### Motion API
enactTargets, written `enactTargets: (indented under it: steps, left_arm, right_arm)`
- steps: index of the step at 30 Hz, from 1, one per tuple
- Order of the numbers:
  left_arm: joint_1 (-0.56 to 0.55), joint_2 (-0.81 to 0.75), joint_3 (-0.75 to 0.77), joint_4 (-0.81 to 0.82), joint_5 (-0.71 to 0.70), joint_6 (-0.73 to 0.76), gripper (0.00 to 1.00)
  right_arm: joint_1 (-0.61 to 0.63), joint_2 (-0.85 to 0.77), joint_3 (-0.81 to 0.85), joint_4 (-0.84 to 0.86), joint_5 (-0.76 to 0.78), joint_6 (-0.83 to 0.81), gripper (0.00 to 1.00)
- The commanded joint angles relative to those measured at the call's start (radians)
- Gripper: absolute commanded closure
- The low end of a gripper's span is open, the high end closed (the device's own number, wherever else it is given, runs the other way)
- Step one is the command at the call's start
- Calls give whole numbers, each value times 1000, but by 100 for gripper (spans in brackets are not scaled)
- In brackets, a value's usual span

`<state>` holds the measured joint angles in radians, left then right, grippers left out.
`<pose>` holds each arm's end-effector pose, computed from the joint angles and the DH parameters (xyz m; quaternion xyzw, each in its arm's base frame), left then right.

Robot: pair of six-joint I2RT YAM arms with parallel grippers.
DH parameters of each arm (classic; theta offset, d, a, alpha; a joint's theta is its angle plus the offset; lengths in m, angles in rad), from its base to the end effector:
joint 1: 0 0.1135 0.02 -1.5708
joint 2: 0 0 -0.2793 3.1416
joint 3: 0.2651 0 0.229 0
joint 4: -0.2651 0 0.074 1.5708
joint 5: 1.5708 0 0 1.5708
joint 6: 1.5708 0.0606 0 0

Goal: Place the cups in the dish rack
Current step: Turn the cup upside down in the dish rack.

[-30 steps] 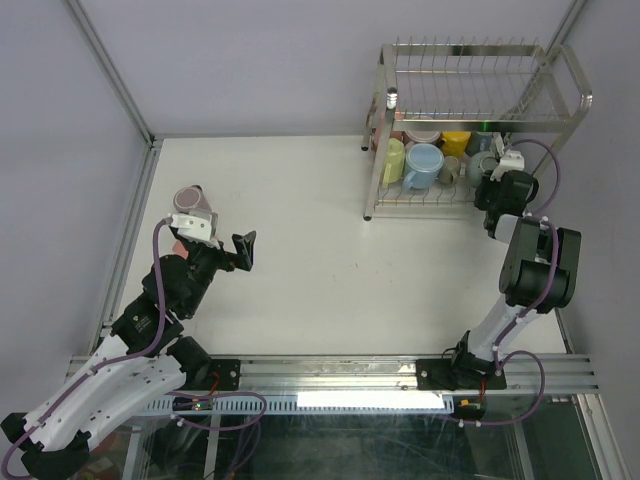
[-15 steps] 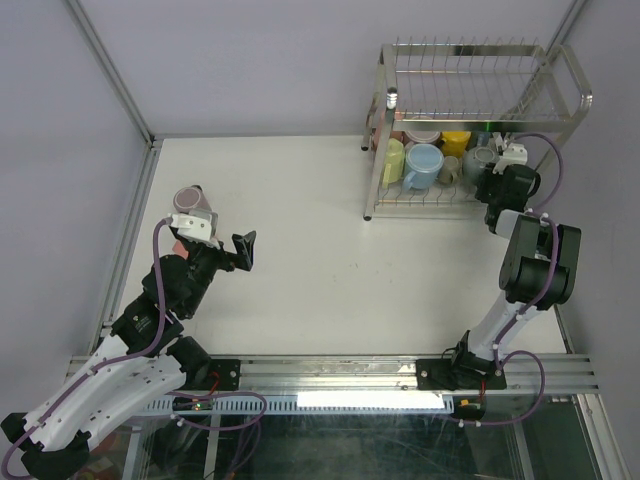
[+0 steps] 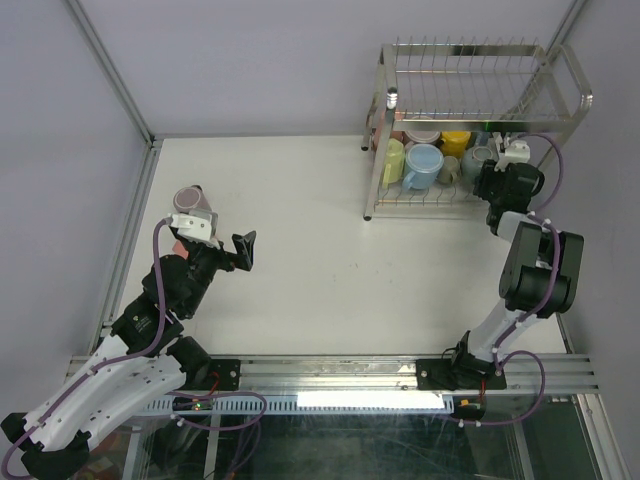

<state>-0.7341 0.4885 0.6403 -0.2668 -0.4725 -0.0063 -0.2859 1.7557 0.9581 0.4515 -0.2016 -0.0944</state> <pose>0.1000 -0.0531 0.3226 0.1128 0.7337 -0.0711 0.6662 0.3815 -0.0995 0.2265 0.0203 0.8159 -0.0272 0.5771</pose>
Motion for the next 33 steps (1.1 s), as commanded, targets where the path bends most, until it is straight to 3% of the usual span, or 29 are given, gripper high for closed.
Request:
enactTargets:
  steps: [1, 8, 18, 21, 23, 33]
  left_arm:
    - [-6, -8, 1, 24, -21, 20, 1]
    - [-5, -10, 1, 24, -18, 16, 1]
    - [-5, -7, 1, 24, -8, 5, 1]
    - [-5, -3, 1, 24, -3, 0, 1]
    - [-5, 1, 2, 23, 2, -7, 1]
    - [1, 146, 51, -42, -53, -70, 1]
  right_arm:
    - [-11, -135, -30, 81, -44, -16, 55]
    - [-26, -241, -95, 31, -129, -20, 52]
    - [-42, -390, -152, -212, -377, -152, 51]
    - [-42, -439, -154, -316, -377, -152, 51]
    - [-44, -472, -149, -409, -536, -285, 50]
    - [-13, -538, -25, -906, -818, -541, 49]
